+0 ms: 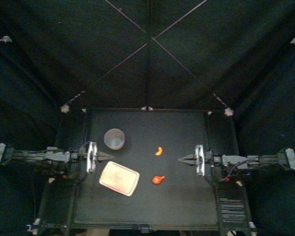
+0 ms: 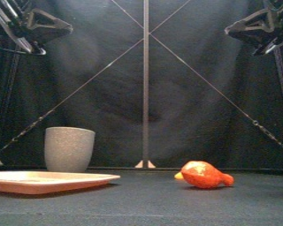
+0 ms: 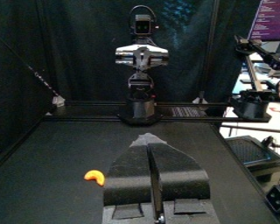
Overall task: Pick the drumstick then place it in the grey bowl
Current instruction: Pick the drumstick
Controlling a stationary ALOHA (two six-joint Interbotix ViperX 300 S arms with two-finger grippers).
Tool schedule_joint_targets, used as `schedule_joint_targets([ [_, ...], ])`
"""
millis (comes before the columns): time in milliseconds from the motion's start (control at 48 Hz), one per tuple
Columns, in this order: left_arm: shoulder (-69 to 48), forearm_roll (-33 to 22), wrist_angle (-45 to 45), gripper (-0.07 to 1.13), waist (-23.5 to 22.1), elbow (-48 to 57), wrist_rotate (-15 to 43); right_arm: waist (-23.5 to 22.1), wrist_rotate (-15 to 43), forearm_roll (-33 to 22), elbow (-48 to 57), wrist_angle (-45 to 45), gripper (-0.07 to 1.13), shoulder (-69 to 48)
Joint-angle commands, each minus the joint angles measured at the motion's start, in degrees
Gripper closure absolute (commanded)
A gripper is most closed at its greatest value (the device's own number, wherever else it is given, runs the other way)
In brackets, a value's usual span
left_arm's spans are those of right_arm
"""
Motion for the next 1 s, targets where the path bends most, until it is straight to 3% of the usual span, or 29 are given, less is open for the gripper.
schedule_joint_targets([
  [21,0.7,-0.5,0.9,1.06,1.1,-0.8,0.1,0.0,0.4,0.0,-0.4,0.2,1.09,3.0],
  [271,0.9,-0.1,1.6,1.08,1.3,0.2,0.5,0.8,1.1,0.2,-4.2,8.2,1.07,21.2],
  [521,0.9,2.3,0.9,1.08,2.4,0.4,0.7,6.5,1.0,-0.2,-11.1,16.3,1.02,38.6],
  [646,0.9,2.4,0.9,1.08,2.7,0.4,0.7,8.3,1.1,0.1,-14.2,20.8,0.83,44.6],
  [875,0.9,1.9,0.7,1.08,2.9,0.9,0.5,9.1,1.1,0.1,-18.5,25.0,0.29,51.2],
  [1000,0.9,1.8,0.7,1.08,2.8,1.6,0.4,8.9,1.1,-0.3,-19.5,25.0,0.18,51.9],
])
